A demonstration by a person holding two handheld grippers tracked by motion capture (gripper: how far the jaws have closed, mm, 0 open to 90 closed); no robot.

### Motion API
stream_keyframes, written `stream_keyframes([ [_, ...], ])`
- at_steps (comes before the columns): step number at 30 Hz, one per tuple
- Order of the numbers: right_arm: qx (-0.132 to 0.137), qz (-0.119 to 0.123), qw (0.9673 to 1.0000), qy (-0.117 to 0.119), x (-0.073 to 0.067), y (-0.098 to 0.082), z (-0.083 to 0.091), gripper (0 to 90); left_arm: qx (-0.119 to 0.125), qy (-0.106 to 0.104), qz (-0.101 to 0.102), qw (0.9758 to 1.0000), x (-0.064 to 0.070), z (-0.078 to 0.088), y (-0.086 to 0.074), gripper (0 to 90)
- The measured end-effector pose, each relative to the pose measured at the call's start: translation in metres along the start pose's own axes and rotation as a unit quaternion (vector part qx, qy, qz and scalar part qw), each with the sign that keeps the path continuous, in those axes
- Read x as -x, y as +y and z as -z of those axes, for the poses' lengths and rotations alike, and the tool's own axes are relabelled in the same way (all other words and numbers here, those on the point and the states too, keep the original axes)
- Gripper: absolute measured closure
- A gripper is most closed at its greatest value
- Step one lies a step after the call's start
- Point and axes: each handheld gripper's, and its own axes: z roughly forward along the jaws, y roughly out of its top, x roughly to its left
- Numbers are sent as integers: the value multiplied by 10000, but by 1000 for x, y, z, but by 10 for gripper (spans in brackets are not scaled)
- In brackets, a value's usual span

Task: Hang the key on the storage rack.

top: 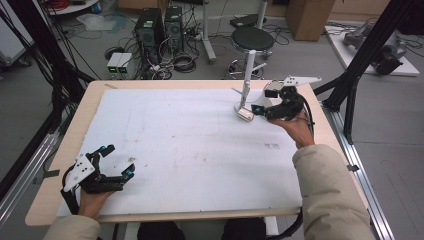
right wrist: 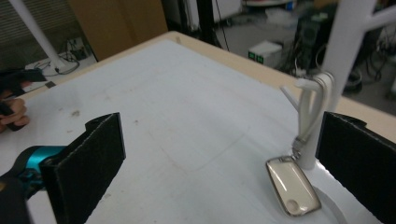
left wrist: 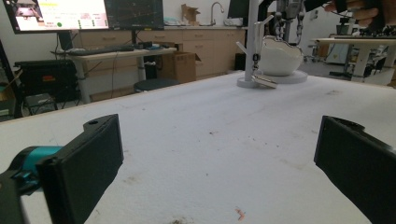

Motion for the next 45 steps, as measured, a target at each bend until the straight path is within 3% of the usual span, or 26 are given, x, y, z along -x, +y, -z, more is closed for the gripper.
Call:
stream_keyframes([
  [2, 197, 244, 9995, 28, -13, -10, 9, 5, -1, -6, 4, 10000, 0, 0, 0, 17],
  [7, 679, 522, 9963, -31, -37, -41, 26, 5, 2, 1, 24, 10000, 0, 0, 0, 17],
  [11, 980, 704, 9924, -236, -49, -62, 37, 5, -16, -1, 24, 10000, 0, -1, 0, 17],
  [15, 1152, 791, 9898, -266, -55, -81, 43, 5, -18, 20, 23, 10000, 0, 0, 0, 17],
  [23, 1355, 597, 9881, -429, -55, -123, 44, 5, -10, 31, 34, 10000, 0, 0, 0, 17],
  [35, 1653, 368, 9833, -666, -53, -153, 41, 5, 8, 29, 30, 10000, 0, 0, 0, 17],
  [41, 1458, 270, 9861, -746, -53, -168, 35, 4, -36, 8, 22, 10000, 0, -1, 0, 18],
  [43, 1585, 326, 9841, -734, -53, -167, 37, 5, -75, 2, 14, 10000, 0, -1, 0, 17],
  [45, 1516, 256, 9853, -744, -53, -169, 36, 4, -78, 7, 13, 10000, 0, -1, 0, 17],
])
